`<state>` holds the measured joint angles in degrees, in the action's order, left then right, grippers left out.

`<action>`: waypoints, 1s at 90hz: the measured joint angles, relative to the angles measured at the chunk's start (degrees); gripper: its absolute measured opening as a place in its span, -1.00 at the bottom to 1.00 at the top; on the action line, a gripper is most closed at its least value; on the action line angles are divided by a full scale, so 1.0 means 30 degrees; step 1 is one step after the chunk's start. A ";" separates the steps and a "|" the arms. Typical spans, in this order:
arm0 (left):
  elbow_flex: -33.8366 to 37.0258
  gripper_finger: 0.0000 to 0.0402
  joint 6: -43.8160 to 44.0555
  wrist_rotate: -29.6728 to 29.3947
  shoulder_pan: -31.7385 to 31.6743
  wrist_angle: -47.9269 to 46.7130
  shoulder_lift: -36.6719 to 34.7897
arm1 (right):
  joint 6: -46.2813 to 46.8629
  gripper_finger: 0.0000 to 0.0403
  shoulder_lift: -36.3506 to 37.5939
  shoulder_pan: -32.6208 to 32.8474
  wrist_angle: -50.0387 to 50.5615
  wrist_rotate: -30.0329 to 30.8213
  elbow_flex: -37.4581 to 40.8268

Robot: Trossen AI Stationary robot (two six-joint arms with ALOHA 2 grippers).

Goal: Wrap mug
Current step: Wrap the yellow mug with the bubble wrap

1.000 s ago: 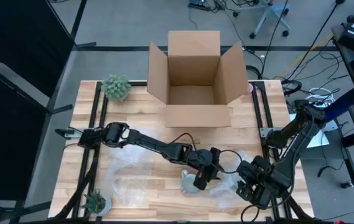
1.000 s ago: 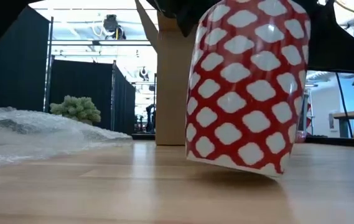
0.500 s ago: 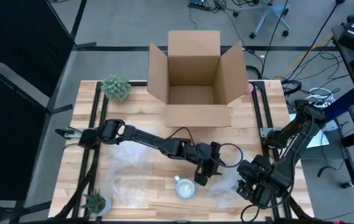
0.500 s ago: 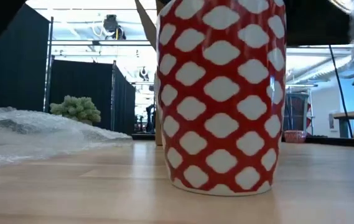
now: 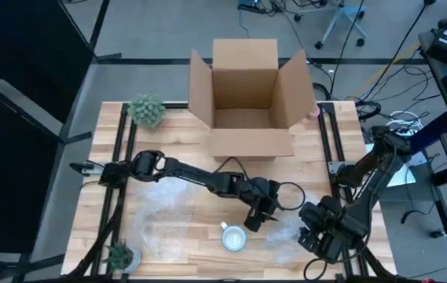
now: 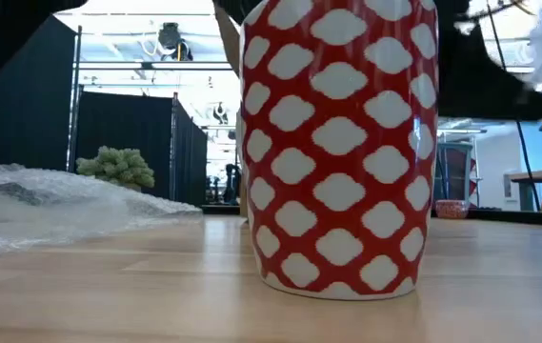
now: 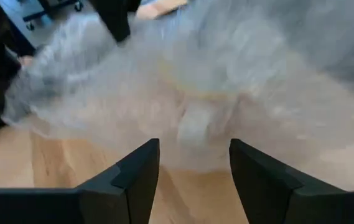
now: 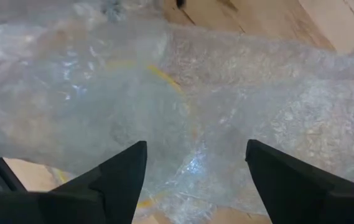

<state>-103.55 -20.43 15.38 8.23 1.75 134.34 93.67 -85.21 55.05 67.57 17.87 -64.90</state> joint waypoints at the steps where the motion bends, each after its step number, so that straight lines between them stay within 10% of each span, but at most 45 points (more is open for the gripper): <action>1: 0.0000 -0.11 0.0001 -0.0014 0.0001 0.0106 0.0037 | 0.0000 0.29 0.0000 0.0000 0.0000 0.0000 0.0000; 49: 0.0000 -0.11 0.0155 -0.2987 -0.0870 0.2049 0.0352 | 0.1830 0.29 0.0000 -0.2199 -0.0030 -0.0198 0.0000; 74: 0.0000 -0.11 0.0212 -0.3009 -0.0926 0.1612 0.0352 | -0.0770 0.29 0.0087 -0.2147 -0.0444 -0.4958 -0.0830; 90: 0.0000 -0.11 0.0212 -0.3004 -0.0624 0.1607 0.0345 | 0.0077 0.29 0.0020 -0.1779 -0.0181 -0.2655 -0.0925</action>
<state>-103.55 -19.79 6.36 6.35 6.57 135.37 93.90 -85.15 49.71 67.03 9.90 -67.68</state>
